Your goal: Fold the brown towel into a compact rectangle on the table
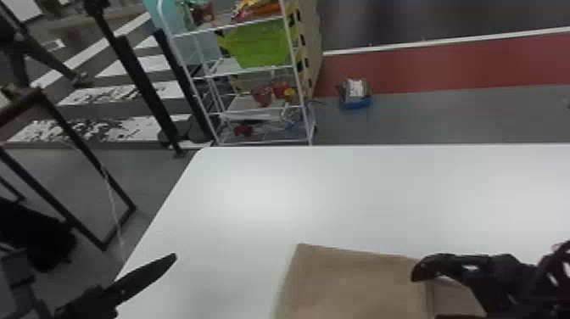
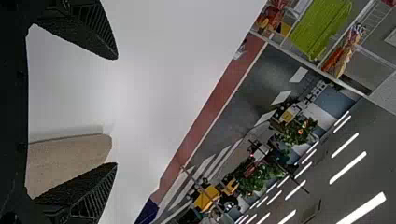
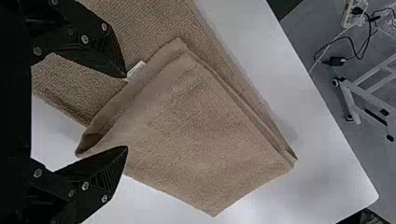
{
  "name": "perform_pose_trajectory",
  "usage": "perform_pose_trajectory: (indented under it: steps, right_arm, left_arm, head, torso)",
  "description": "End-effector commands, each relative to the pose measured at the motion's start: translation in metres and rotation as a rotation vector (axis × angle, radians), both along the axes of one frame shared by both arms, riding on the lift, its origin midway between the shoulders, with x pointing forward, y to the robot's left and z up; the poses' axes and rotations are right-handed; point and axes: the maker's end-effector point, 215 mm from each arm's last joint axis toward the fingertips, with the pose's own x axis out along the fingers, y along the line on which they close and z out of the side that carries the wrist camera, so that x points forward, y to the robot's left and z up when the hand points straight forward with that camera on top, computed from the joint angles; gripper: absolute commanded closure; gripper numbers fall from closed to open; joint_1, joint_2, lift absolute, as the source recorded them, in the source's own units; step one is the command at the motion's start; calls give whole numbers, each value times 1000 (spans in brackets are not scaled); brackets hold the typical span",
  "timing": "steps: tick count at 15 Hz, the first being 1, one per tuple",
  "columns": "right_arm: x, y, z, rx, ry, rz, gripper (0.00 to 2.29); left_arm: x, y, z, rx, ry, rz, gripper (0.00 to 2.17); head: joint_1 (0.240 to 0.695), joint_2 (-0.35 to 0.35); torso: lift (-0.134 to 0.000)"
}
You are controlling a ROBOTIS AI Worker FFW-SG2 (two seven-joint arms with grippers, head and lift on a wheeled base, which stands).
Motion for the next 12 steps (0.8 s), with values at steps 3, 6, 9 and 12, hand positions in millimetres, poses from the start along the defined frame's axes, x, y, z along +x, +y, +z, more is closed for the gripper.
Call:
perform_pose_trajectory:
  steps: [3,6,9,12]
  right_arm:
    - [4,19,-7,-1,21,9,404]
    - [7,23,-6,8,38,-4,502]
    - [9,26,1,36,62,-19,502]
    - [12,26,3,38,73,-36,505]
  left_arm:
    - [-2,3,-2,0,5,10,80]
    - [-3,4,-2,1,4,11,80]
    - [-3,5,-5,-3,7,12,80]
    - [-3,4,-7,-8,9,11,80]
  head:
    - [695,350]
    - [695,350]
    - [695,350]
    - [695,350]
  torso:
    - [-123]
    - [-123]
    - [-123]
    - [-123]
